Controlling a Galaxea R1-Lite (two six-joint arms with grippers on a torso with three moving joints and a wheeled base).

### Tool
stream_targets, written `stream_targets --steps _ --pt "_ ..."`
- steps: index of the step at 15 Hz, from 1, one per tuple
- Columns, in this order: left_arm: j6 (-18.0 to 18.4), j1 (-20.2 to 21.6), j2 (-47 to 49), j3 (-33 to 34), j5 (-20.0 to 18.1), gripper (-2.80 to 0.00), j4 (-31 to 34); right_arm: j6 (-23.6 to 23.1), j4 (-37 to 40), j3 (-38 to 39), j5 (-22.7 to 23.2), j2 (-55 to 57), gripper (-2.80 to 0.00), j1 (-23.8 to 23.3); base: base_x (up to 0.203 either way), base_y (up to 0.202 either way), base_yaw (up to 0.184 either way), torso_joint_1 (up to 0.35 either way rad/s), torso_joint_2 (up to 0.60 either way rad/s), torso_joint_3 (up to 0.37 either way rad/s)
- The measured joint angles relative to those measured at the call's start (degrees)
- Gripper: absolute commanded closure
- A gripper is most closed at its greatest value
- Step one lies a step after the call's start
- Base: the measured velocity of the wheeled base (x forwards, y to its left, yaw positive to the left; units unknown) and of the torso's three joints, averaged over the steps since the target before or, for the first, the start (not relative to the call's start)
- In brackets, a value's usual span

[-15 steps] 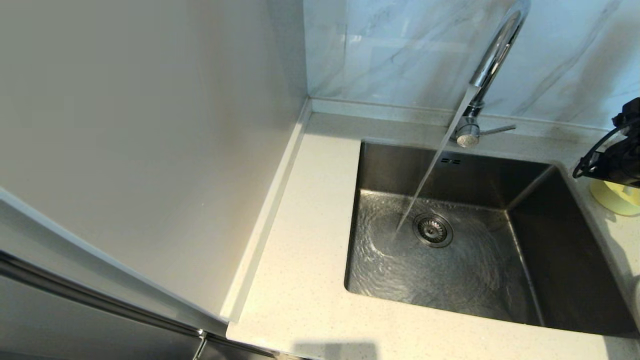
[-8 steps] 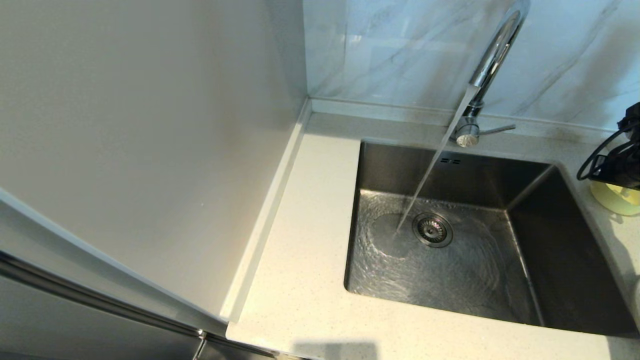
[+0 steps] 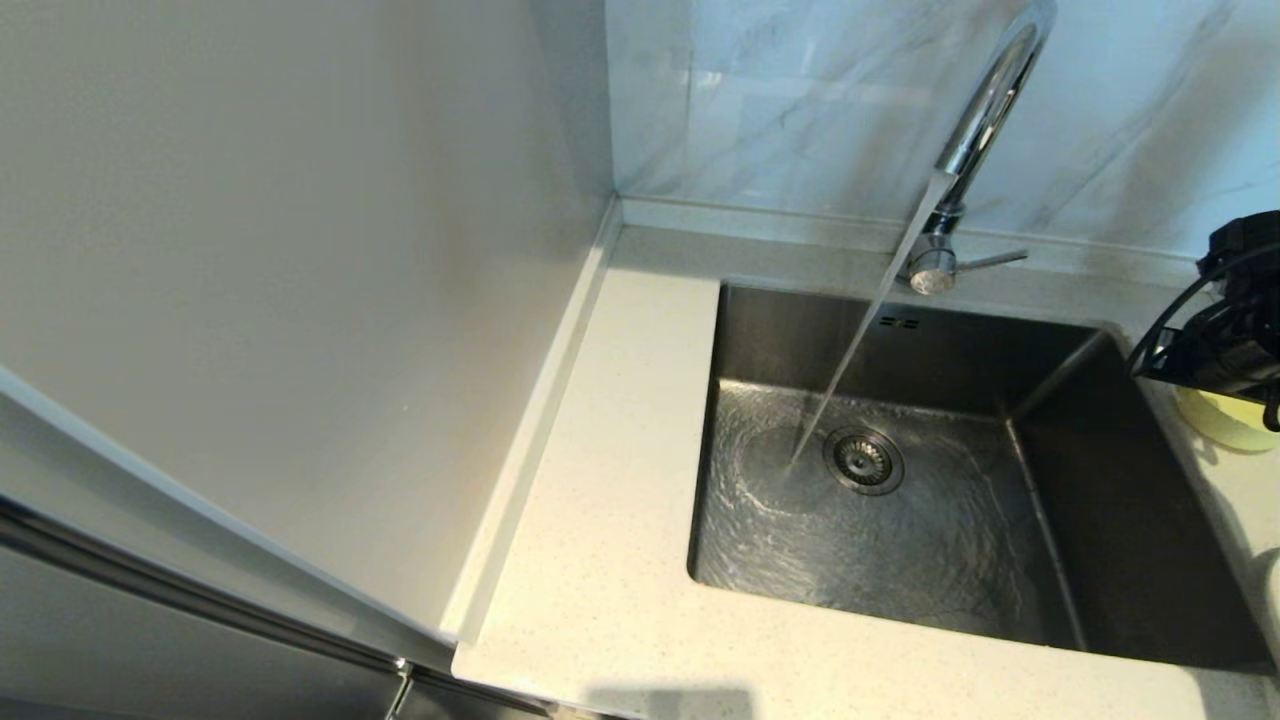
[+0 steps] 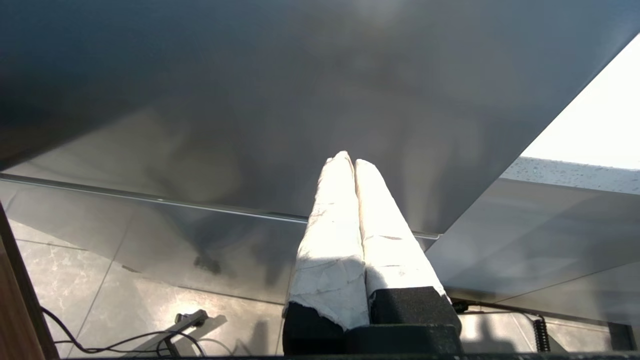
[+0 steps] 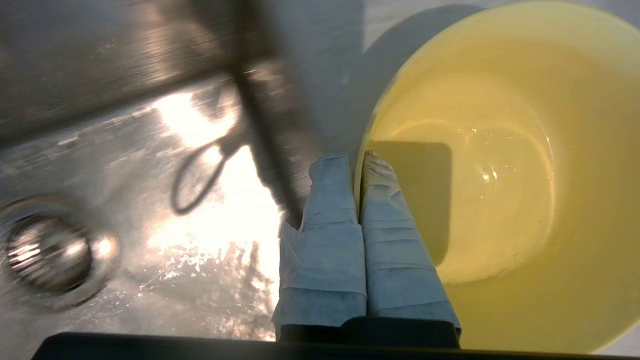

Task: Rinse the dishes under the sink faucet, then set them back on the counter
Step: Pick up the bowl, then rinse the bowl

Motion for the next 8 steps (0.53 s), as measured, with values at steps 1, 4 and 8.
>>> stream_targets --steps 1,4,8 --pt "0.0 0.0 0.0 0.0 0.0 0.00 0.0 1.4 0.1 1.0 0.6 -1.3 0.00 2.1 0.000 0.000 0.000 0.000 0.00 0.000" --pt "0.0 0.0 0.0 0.0 0.0 0.00 0.0 6.2 0.4 3.1 1.7 -6.5 0.00 9.0 0.000 0.000 0.000 0.000 0.00 0.000" --pt "0.0 0.0 0.0 0.0 0.0 0.00 0.0 9.3 0.4 6.6 1.7 -14.8 0.00 15.9 0.000 0.000 0.000 0.000 0.00 0.000"
